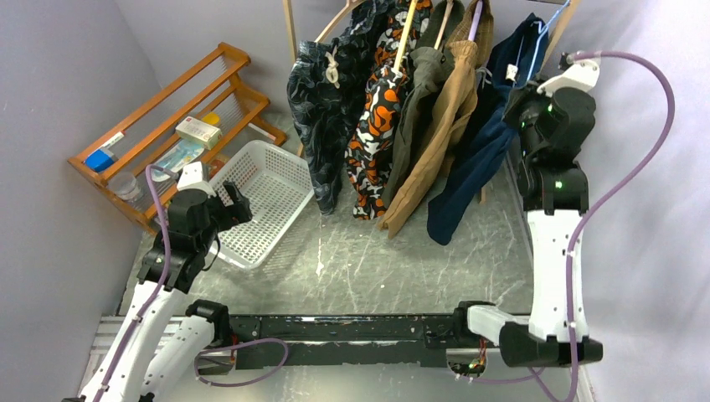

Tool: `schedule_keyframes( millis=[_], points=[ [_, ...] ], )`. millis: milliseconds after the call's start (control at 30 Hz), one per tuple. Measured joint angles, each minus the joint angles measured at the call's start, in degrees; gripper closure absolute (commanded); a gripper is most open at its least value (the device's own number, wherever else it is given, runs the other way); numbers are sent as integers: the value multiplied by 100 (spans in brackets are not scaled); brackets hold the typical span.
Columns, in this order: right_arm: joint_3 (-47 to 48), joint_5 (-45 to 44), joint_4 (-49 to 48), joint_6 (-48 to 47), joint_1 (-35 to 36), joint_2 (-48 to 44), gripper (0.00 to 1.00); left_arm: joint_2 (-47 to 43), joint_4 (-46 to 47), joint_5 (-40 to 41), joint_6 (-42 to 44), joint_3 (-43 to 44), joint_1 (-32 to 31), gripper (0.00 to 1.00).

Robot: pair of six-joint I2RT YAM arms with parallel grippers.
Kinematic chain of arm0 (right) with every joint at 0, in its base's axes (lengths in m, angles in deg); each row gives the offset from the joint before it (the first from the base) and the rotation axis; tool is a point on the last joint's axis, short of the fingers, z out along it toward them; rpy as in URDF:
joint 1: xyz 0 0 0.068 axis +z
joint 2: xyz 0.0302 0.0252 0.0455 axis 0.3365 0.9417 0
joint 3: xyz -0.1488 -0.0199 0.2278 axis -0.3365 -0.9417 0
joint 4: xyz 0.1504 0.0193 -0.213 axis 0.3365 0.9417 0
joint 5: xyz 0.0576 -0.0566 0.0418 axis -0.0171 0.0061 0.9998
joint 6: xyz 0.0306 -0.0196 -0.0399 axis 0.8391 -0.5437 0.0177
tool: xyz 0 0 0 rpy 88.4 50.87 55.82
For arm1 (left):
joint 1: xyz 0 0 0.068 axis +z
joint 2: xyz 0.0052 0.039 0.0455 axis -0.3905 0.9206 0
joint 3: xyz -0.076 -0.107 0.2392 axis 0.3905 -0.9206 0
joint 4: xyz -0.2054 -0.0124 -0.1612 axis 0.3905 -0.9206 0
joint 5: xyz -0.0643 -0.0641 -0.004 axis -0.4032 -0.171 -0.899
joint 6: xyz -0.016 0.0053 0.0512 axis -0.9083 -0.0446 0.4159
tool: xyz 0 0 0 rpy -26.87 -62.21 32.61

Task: Remove the shorts from the hanger
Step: Pick up the hanger from the clothes rod.

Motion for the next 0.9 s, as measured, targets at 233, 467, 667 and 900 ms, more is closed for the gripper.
schedule_keyframes(
  millis=[233,467,667,900],
  points=[
    [-1261,275,291,452,2,-1200,100,-52,0,0,0,0,0,1],
    [-2365,739,1108,1106,2,-2275,100,-74,-2,0,-22,0,0,1],
    [-2754,1600,2155,1377,0,-3123,100,-76,-2,-15,-35,0,0,1],
    [-2732,3434,3222,1187,-2,-3340,100,-11,55,-448,-170,-2,0,1]
  ],
)
